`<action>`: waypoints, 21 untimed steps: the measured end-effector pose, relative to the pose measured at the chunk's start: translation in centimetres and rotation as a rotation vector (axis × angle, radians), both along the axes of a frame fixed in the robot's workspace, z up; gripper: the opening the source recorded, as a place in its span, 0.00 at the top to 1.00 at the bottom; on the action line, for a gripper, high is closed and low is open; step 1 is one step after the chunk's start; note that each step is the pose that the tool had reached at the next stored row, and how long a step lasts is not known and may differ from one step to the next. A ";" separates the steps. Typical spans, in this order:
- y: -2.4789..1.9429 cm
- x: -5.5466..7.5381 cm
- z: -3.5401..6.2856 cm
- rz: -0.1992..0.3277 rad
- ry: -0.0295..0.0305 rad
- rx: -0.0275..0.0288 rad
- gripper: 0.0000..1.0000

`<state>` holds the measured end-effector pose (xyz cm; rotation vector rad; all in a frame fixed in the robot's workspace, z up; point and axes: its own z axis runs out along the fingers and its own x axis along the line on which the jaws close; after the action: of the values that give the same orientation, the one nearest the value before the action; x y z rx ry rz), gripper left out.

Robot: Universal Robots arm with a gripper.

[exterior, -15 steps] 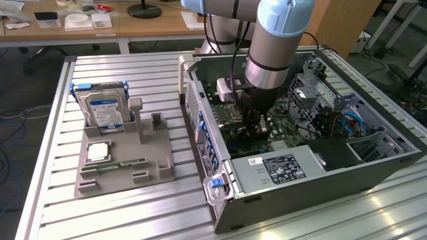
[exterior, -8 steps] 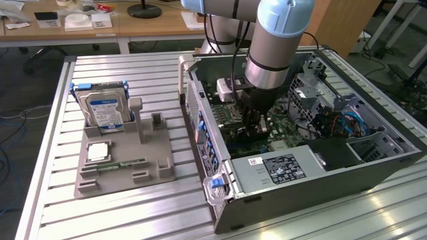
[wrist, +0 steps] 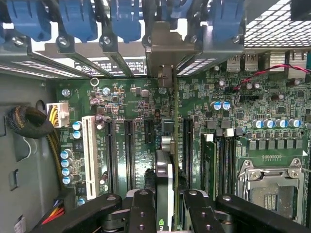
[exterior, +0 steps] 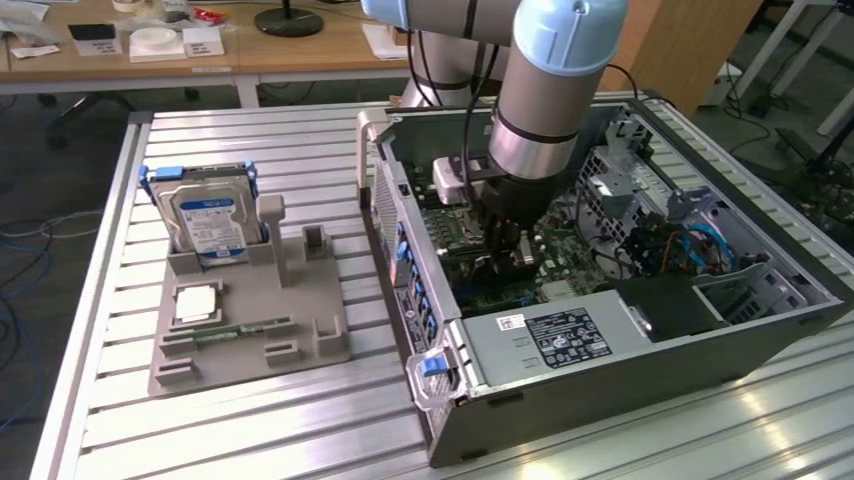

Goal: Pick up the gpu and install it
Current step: 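Insert the gpu into the slot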

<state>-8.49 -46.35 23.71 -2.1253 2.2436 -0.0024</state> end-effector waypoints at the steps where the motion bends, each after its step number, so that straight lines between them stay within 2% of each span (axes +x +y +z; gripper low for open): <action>1: -0.01 0.0 -0.07 0.000 -0.0004 0.0001 0.74; 5: -0.03 0.0 -0.15 0.002 0.0001 -0.0023 0.74; 15: -0.01 0.0 -0.34 0.002 -0.0006 -0.0009 0.74; 21: -0.03 -0.1 -0.42 0.002 -0.0001 -0.0020 0.74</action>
<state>-8.55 -46.37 23.29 -2.1280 2.2429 -0.0047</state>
